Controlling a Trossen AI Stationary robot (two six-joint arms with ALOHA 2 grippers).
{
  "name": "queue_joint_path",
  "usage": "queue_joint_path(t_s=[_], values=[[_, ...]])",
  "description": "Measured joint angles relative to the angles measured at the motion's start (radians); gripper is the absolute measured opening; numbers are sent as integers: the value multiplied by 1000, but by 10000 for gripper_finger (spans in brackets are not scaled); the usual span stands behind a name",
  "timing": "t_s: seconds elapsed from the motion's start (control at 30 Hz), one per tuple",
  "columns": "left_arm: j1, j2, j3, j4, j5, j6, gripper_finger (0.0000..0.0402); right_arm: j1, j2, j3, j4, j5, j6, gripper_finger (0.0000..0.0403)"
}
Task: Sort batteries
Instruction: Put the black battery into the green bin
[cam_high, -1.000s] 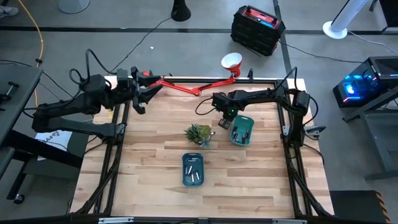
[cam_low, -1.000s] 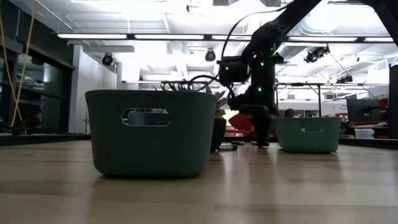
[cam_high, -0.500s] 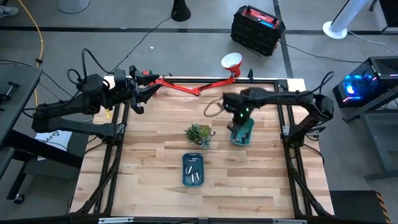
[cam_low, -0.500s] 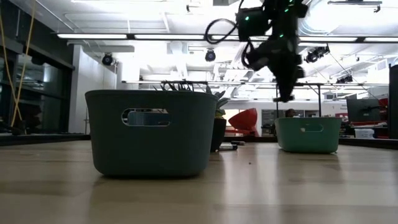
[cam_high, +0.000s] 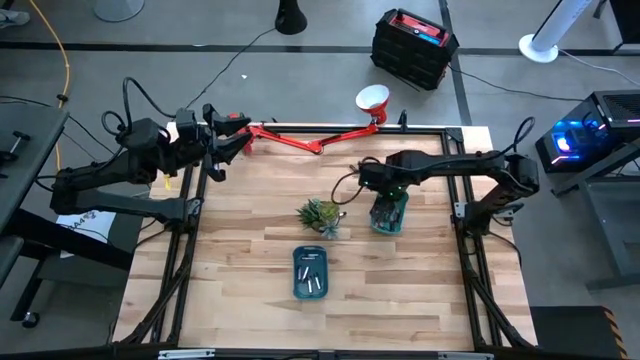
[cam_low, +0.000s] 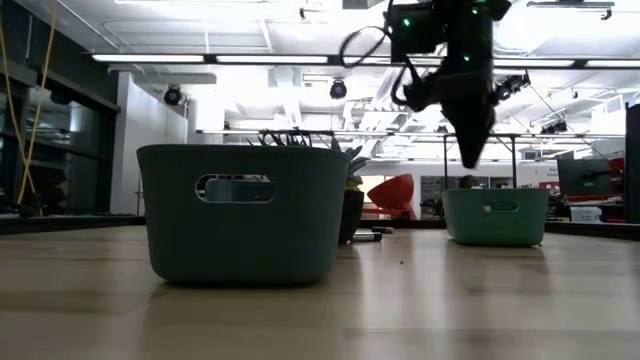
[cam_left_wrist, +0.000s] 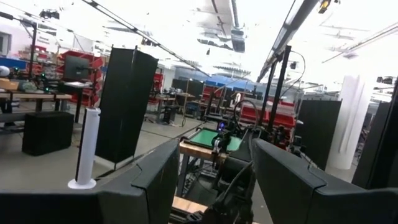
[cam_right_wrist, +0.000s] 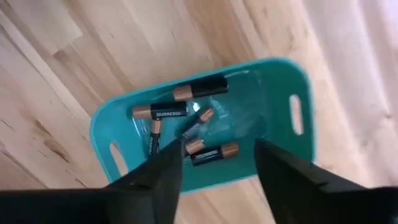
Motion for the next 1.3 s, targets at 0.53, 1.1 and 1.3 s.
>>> queue_joint_path(t_s=[0.53, 1.1, 1.3], values=[[0, -12, 0, 0, -5, -100, 192, -310, 273, 62, 545, 51, -15, 217], [0, -11, 0, 0, -7, -137, 192, -246, 451, 75, 550, 124, -61, 55], [0, -13, 0, 15, -7, -137, 192, -178, 373, 64, 377, 116, -101, 12]])
